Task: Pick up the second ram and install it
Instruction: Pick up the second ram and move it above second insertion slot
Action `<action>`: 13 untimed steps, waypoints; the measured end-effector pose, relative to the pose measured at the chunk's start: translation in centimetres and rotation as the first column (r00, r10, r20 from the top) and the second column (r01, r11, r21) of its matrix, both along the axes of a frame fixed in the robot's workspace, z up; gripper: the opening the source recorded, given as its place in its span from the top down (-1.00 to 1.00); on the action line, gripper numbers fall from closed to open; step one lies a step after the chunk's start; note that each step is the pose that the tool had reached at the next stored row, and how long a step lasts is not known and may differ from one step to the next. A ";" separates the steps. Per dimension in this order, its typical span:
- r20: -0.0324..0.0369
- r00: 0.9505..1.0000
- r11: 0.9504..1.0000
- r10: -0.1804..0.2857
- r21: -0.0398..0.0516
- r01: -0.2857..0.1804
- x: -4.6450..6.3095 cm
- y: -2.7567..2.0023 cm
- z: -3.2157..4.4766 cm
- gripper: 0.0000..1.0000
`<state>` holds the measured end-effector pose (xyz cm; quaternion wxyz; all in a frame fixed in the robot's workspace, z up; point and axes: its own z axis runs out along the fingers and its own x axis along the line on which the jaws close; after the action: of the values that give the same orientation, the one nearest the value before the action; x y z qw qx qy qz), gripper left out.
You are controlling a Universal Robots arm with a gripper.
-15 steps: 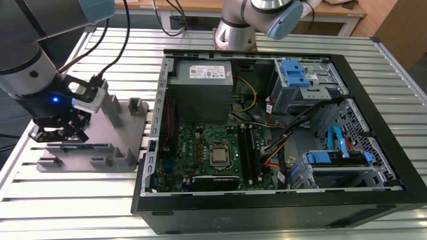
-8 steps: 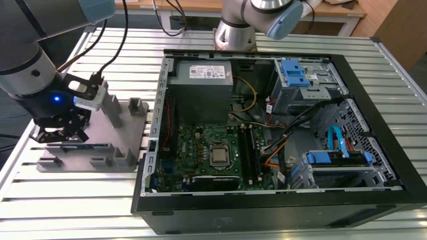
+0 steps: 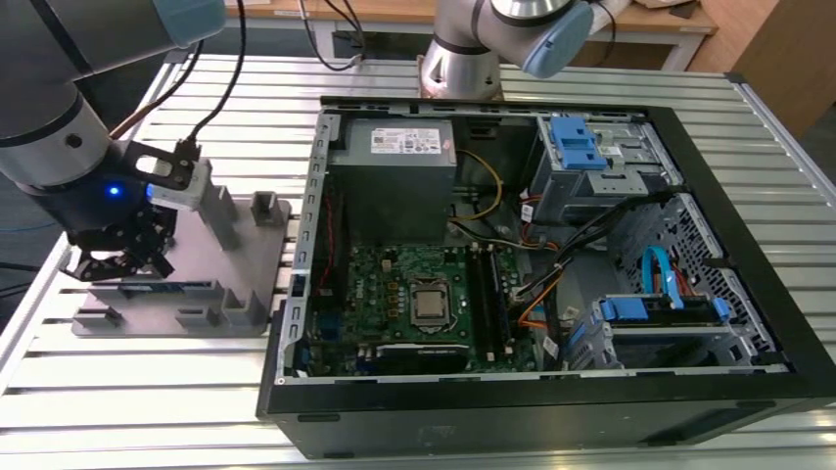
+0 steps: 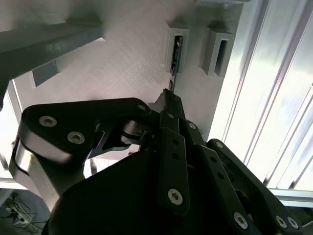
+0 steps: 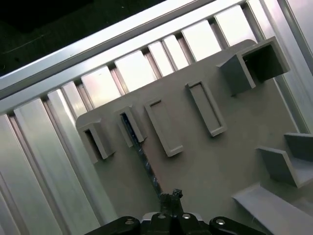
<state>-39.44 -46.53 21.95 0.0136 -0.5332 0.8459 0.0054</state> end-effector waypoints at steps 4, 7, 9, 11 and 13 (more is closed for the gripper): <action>0.000 0.999 0.999 0.043 0.000 -0.043 0.0 0.00 0.00 0.79; 0.000 0.997 0.997 0.079 -0.001 -0.079 0.0 -0.01 0.00 0.79; -0.001 0.995 0.995 0.103 -0.008 -0.103 0.0 -0.01 -0.01 0.79; -0.002 0.991 0.991 0.130 -0.017 -0.130 0.0 0.00 0.00 0.79; -0.002 0.986 0.986 0.165 -0.018 -0.165 0.0 -0.01 -0.01 0.79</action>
<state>-39.45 -46.54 21.94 0.0080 -0.6015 0.7988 -0.0011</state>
